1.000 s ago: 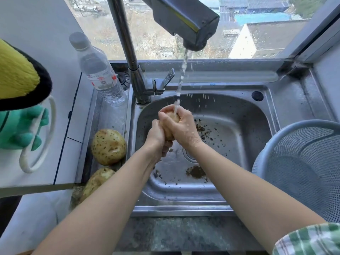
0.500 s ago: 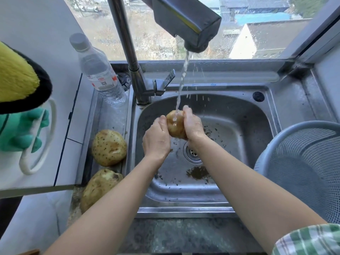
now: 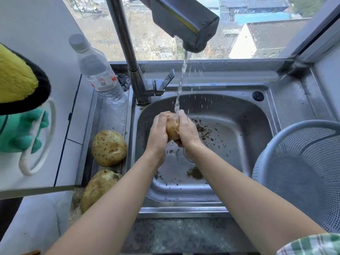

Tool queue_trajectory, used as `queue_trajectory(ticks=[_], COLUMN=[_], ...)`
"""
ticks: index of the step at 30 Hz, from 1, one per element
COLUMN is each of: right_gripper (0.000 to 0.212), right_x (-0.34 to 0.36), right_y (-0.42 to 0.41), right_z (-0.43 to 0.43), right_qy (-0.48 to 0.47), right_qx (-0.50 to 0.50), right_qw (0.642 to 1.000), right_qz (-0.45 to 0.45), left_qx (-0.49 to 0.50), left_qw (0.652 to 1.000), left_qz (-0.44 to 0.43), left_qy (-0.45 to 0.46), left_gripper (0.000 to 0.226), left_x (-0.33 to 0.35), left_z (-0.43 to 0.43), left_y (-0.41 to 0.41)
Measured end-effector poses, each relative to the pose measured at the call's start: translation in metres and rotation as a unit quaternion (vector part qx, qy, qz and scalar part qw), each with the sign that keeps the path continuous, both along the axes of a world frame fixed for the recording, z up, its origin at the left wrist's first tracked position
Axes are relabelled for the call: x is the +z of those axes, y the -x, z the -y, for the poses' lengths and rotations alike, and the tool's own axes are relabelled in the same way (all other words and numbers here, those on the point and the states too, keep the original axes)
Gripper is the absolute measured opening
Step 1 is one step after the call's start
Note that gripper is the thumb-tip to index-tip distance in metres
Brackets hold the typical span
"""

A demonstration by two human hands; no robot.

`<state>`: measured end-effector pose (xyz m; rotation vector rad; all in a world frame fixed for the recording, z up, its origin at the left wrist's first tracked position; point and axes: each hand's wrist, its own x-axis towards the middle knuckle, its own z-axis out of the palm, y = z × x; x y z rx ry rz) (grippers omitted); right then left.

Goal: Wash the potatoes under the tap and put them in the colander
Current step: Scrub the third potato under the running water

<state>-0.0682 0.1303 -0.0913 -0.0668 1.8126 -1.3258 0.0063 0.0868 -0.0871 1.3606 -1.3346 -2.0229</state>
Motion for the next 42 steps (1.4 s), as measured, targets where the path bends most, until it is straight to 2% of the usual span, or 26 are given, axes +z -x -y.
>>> queue_trajectory(ticks=[3,7,10,12,13,15,17,20,24,26,29,30,32,34,37,38,39,41,42], right_gripper=[0.046,0.038,0.023,0.023,0.027,0.021,0.019,0.026,0.014,0.011,0.018,0.020,0.017,0.011,0.012,0.013,0.016,0.021,0.021], right_x=[0.001,0.007,0.006,0.005,0.005,0.005,0.005,0.008,0.014,0.015,0.014,0.015,0.014,0.013,0.011,0.013,0.014,0.014,0.012], right_y=[0.002,-0.005,-0.005,-0.004,-0.004,-0.004,-0.005,-0.008,-0.006,-0.002,0.002,0.001,-0.006,-0.012,-0.007,-0.006,-0.004,0.000,0.004], right_z=[0.000,-0.005,-0.005,-0.007,-0.007,-0.007,-0.006,-0.007,-0.012,-0.009,0.002,0.004,0.003,-0.003,0.003,0.007,0.011,0.017,0.017], right_qy=[-0.011,0.050,0.081,0.070,0.062,0.041,0.043,0.109,0.183,0.174,0.105,0.092,0.111,0.156,0.153,0.142,0.129,0.103,0.094], right_qx=[-0.025,-0.045,-0.023,0.009,0.026,0.054,0.051,0.047,0.049,0.039,-0.025,-0.037,-0.004,0.089,0.193,0.191,0.165,0.063,0.007], right_qw=[1.000,0.997,0.991,0.988,0.984,0.977,0.978,0.981,0.975,0.978,0.990,0.989,0.969,0.926,0.882,0.886,0.907,0.967,0.985], right_qz=[-0.009,-0.041,-0.099,-0.140,-0.163,-0.204,-0.200,-0.156,-0.117,-0.106,-0.088,-0.111,-0.221,-0.332,-0.402,-0.397,-0.365,-0.226,-0.144], left_qx=[0.007,0.090,0.152,0.115,0.080,0.044,0.048,0.079,0.067,0.023,-0.060,-0.071,-0.053,-0.037,-0.059,-0.066,-0.074,-0.095,-0.108], left_qw=[0.999,0.994,0.985,0.989,0.991,0.992,0.994,0.988,0.978,0.981,0.990,0.991,0.990,0.987,0.980,0.981,0.982,0.987,0.989], left_qz=[-0.029,-0.060,-0.076,-0.074,-0.068,-0.047,-0.012,0.039,0.081,0.068,0.052,0.058,0.069,0.069,0.103,0.105,0.099,0.076,0.065], left_qy=[0.013,-0.023,-0.028,-0.059,-0.079,-0.107,-0.101,-0.126,-0.183,-0.182,-0.116,-0.101,-0.108,-0.139,-0.158,-0.152,-0.143,-0.106,-0.078], left_gripper=[0.018,0.025,0.029,0.014,0.016,0.027,0.027,0.040,0.039,0.041,0.048,0.048,0.050,0.050,0.056,0.058,0.061,0.071,0.072], left_x=[0.001,0.006,0.006,0.009,0.010,0.010,0.013,0.016,0.024,0.025,0.021,0.021,0.020,0.021,0.017,0.016,0.015,0.015,0.016], left_z=[-0.001,0.003,0.002,-0.001,-0.003,-0.006,-0.006,-0.001,0.002,0.001,-0.004,-0.005,-0.003,0.001,0.002,0.001,0.000,-0.004,-0.005], left_y=[0.000,0.006,0.008,0.007,0.006,0.006,0.006,0.006,0.004,0.002,0.003,0.003,0.002,-0.002,-0.011,-0.013,-0.014,-0.013,-0.012])
